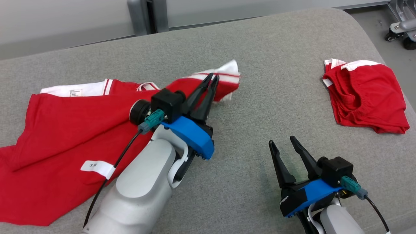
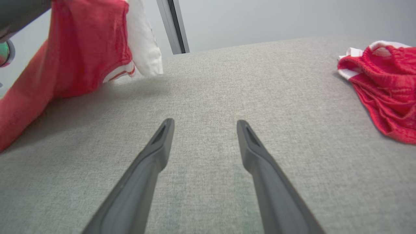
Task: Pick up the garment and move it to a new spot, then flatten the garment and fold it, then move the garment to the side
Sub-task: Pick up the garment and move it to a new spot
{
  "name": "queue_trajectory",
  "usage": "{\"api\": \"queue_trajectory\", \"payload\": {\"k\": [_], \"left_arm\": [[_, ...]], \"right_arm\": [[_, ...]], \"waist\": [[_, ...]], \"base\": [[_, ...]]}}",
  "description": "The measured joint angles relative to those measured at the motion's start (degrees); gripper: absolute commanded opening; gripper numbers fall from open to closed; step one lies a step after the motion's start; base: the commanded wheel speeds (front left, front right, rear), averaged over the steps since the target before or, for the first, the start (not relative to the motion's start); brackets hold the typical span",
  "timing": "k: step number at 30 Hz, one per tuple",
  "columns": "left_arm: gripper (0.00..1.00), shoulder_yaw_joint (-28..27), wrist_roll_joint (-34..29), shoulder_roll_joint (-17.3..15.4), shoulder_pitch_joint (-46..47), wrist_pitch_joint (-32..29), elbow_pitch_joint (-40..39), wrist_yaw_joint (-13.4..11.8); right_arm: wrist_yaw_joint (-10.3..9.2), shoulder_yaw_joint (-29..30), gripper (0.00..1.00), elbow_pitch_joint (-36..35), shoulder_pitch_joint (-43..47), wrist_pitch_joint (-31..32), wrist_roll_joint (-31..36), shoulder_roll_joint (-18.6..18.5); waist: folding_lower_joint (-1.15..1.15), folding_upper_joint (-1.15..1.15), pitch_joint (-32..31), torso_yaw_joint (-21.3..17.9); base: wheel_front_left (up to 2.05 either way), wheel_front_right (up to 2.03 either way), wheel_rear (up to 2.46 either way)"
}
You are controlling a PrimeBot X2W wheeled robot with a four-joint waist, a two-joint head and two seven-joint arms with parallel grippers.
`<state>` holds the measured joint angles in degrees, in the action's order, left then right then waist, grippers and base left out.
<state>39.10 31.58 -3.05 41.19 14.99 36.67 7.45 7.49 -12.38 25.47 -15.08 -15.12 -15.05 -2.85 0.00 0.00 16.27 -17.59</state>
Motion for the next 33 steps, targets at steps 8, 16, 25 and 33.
{"api": "queue_trajectory", "payload": {"k": [8, 16, 25, 33], "left_arm": [[1.00, -5.99, -1.98, -0.03, -4.97, 0.01, 1.54, -0.46], [1.00, -17.73, -5.92, -2.77, -16.92, 0.01, -1.34, -2.44], [1.00, -31.05, -11.77, -1.97, -33.58, 0.01, -8.02, -3.99], [1.00, -38.47, -15.67, -0.24, -43.00, 0.01, -11.73, -3.88]], "right_arm": [[0.00, 1.35, 1.00, 0.18, 0.43, 0.00, 0.03, 0.02], [0.00, 2.89, 1.00, 1.13, 1.88, -0.01, 1.07, 0.03], [0.00, 5.57, 1.00, 2.59, 6.27, 0.00, 1.99, 0.03], [0.00, 6.87, 1.00, 3.52, 9.94, 0.00, 2.13, 0.03]], "waist": [[0.00, 0.00, -2.09, 2.70], [0.00, 0.00, -6.55, 6.81], [-0.01, 0.00, -12.07, 10.88], [-0.01, 0.00, -14.88, 12.88]], "base": [[0.00, 0.00, 0.00], [0.00, 0.00, 0.00], [0.00, 0.00, 0.00], [0.00, 0.00, 0.00]]}}
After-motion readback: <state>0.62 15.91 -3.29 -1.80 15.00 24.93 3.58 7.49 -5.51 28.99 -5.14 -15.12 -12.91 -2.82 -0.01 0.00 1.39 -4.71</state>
